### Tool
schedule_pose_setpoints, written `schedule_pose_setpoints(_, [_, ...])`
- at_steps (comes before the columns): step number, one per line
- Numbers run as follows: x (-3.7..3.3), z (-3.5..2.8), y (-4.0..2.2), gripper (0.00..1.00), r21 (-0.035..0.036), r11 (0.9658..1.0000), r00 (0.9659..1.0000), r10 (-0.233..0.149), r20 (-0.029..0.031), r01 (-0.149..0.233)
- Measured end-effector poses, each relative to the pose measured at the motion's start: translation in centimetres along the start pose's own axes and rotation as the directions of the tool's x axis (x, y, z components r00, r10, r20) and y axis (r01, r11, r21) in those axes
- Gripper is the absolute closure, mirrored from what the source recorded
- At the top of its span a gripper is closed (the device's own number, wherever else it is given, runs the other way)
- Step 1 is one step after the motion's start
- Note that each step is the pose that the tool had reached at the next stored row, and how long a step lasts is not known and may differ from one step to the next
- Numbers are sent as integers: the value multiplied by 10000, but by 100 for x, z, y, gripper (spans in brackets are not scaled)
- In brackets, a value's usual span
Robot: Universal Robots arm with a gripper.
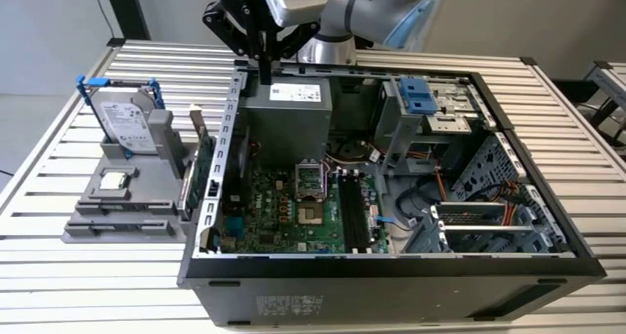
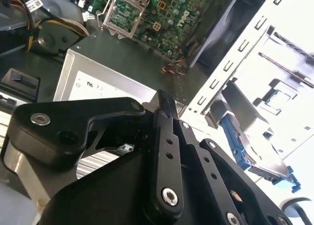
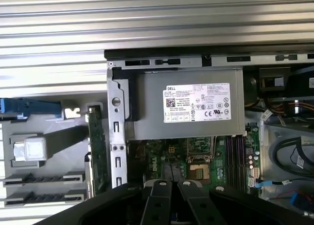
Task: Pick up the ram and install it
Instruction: 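Reach for the ram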
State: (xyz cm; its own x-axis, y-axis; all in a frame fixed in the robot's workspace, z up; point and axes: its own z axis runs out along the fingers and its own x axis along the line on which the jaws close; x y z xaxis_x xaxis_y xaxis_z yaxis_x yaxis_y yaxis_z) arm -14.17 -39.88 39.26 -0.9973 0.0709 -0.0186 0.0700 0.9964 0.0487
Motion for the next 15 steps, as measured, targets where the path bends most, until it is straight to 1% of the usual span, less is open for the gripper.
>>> schedule_pose_setpoints(10, [191, -4, -13, 100, 0, 10000, 10000, -12, -5, 12])
schedule_pose_setpoints(15, [301, -7, -21, 100, 0, 10000, 10000, -27, -6, 27])
